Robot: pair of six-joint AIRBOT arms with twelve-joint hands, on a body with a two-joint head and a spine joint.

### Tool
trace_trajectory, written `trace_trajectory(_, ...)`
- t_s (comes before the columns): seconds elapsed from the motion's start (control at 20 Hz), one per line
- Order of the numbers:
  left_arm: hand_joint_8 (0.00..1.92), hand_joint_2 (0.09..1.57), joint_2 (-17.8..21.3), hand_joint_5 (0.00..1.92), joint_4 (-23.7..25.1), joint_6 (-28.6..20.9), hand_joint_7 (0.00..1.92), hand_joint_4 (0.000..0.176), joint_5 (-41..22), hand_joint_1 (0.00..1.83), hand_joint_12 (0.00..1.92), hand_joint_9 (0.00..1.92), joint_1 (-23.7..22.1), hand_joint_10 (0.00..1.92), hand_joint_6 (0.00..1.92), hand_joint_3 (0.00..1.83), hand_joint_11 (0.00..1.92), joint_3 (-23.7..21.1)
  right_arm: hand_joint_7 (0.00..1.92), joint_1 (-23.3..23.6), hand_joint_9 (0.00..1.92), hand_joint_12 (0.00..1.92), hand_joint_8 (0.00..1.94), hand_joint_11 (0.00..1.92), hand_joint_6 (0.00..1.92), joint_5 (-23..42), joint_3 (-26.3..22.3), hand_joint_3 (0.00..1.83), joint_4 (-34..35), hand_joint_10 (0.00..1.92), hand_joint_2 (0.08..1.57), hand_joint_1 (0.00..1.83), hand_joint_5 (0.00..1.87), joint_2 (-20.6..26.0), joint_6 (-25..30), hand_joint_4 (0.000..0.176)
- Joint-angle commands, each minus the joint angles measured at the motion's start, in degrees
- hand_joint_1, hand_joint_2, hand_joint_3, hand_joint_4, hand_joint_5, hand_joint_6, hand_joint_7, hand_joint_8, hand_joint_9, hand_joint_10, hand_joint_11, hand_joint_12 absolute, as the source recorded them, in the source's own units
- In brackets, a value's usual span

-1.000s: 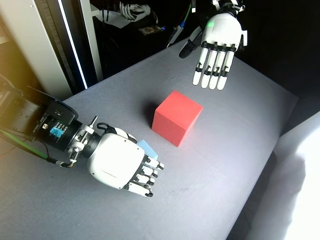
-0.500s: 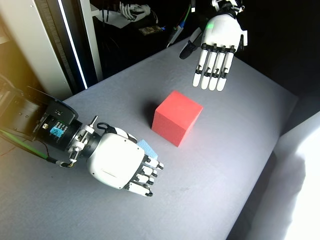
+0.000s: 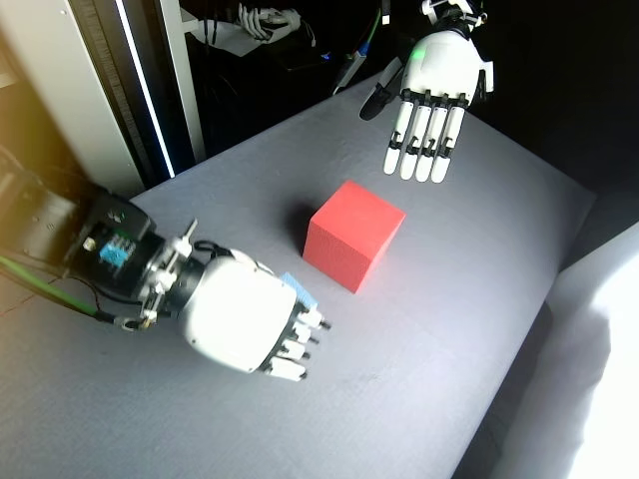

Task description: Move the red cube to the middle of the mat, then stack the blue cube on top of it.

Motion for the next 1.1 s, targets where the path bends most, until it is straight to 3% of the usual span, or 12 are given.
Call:
trace_trajectory(0.0, 0.0, 0.84, 0.96, 0.06, -2.86, 0.14, 0.11, 0.0, -2.41, 0.46, 0.32, 0.12, -0.55, 0.0, 0.0, 0.0, 0.0, 0.36, 0.88, 1.63, 0.71, 1.58, 1.2, 0.33, 1.08, 2.92, 0.14, 0.0, -1.1, 1.47, 1.19, 1.31, 0.81, 1.03, 0.26, 0.0)
trace_trajectory(0.1, 0.0, 0.85, 0.95, 0.06, -2.86, 0.14, 0.1, 0.0, -2.41, 0.47, 0.31, 0.11, -0.55, 0.0, 0.0, 0.01, 0.0, 0.42, 0.85, 6.2, 0.71, 1.51, 1.27, 0.34, 1.17, -2.45, 0.15, 0.0, -4.68, 1.03, 1.2, 1.18, 0.8, 1.63, 0.34, 0.0)
trace_trajectory(0.2, 0.0, 0.86, 0.95, 0.05, -2.86, 0.14, 0.1, 0.0, -2.41, 0.47, 0.33, 0.11, -0.55, 0.0, 0.0, 0.01, 0.0, 0.55, 0.83, 10.52, 0.72, 1.51, 1.29, 0.33, 1.22, -7.97, 0.16, 0.0, -5.34, 0.96, 1.21, 1.17, 0.79, 1.71, 0.8, 0.012)
trace_trajectory(0.25, 0.0, 0.86, 0.93, 0.05, -2.87, 0.13, 0.1, 0.0, -2.41, 0.47, 0.33, 0.11, -0.55, 0.0, 0.0, 0.01, 0.0, 0.71, 0.83, 13.45, 0.72, 1.51, 1.29, 0.33, 1.22, -9.81, 0.14, 0.0, -5.35, 0.96, 1.21, 1.17, 0.79, 1.66, 1.12, 0.012)
trace_trajectory(0.3, 0.0, 0.86, 0.91, 0.05, -2.87, 0.13, 0.1, 0.0, -2.41, 0.45, 0.31, 0.11, -0.55, 0.0, 0.0, 0.0, 0.0, 0.87, 0.86, 15.52, 0.71, 1.51, 1.17, 0.34, 1.15, -10.64, 0.13, 0.0, -5.36, 1.42, 1.2, 1.31, 0.81, 1.42, 1.8, 0.0)
trace_trajectory(0.35, 0.0, 0.86, 0.9, 0.05, -2.87, 0.13, 0.1, 0.0, -2.41, 0.45, 0.31, 0.11, -0.55, 0.0, 0.0, 0.0, 0.0, 0.97, 0.86, 16.38, 0.71, 1.51, 1.17, 0.34, 1.15, -11.17, 0.13, 0.0, -5.36, 1.42, 1.2, 1.31, 0.81, 1.21, 2.42, 0.0)
trace_trajectory(0.4, 0.0, 0.86, 0.89, 0.06, -2.87, 0.13, 0.11, 0.0, -2.41, 0.45, 0.34, 0.12, -0.53, 0.01, 0.0, 0.0, 0.0, 1.18, 0.84, 17.84, 0.69, 1.52, 1.27, 0.33, 1.16, -12.03, 0.1, 0.0, -5.37, 1.01, 1.19, 1.18, 0.83, 0.38, 3.53, 0.009)
trace_trajectory(0.5, 0.0, 0.86, 0.88, 0.07, -2.87, 0.13, 0.12, 0.0, -2.41, 0.42, 0.35, 0.13, -0.51, 0.0, 0.0, 0.0, 0.0, 1.38, 0.81, 19.08, 0.73, 1.51, 1.31, 0.31, 1.21, -12.08, -0.11, 0.0, -5.37, 0.91, 1.21, 1.16, 0.8, -0.38, 3.65, 0.022)
trace_trajectory(0.55, 0.01, 0.84, 0.88, 0.09, -2.87, 0.13, 0.14, 0.0, -2.41, 0.45, 0.36, 0.14, -0.51, 0.01, 0.01, 0.0, 0.0, 1.56, 0.84, 20.24, 0.8, 1.39, 1.22, 0.36, 1.23, -11.78, -0.28, 0.0, -5.38, 0.73, 1.2, 1.17, 0.81, -1.02, 4.67, 0.031)
trace_trajectory(0.65, 0.0, 0.85, 0.86, 0.07, -2.87, 0.13, 0.11, 0.0, -2.41, 0.46, 0.33, 0.12, -0.51, 0.0, 0.0, 0.0, 0.0, 1.77, 0.82, 21.72, 0.8, 1.42, 1.27, 0.34, 1.22, -11.53, -0.29, 0.0, -5.38, 0.68, 1.21, 1.16, 0.81, -2.1, 8.08, 0.03)
trace_trajectory(0.8, 0.0, 0.84, 0.83, 0.07, -2.87, 0.13, 0.11, 0.0, -2.41, 0.47, 0.31, 0.11, -0.52, 0.0, 0.0, 0.0, 0.0, 2.02, 0.83, 23.6, 0.77, 1.5, 1.3, 0.33, 1.17, -14.71, -0.32, 0.0, -5.4, 0.82, 1.21, 1.17, 0.81, -4.31, 8.54, 0.009)
trace_trajectory(1.05, 0.0, 0.85, 0.74, 0.07, -2.87, 0.13, 0.12, 0.0, -2.41, 0.46, 0.3, 0.12, -0.55, 0.0, 0.0, 0.0, 0.0, 2.11, 0.84, 24.34, 0.82, 1.38, 1.24, 0.3, 1.25, -21.16, -0.5, 0.0, -5.64, 0.67, 1.21, 1.16, 0.79, -6.63, 7.64, 0.028)
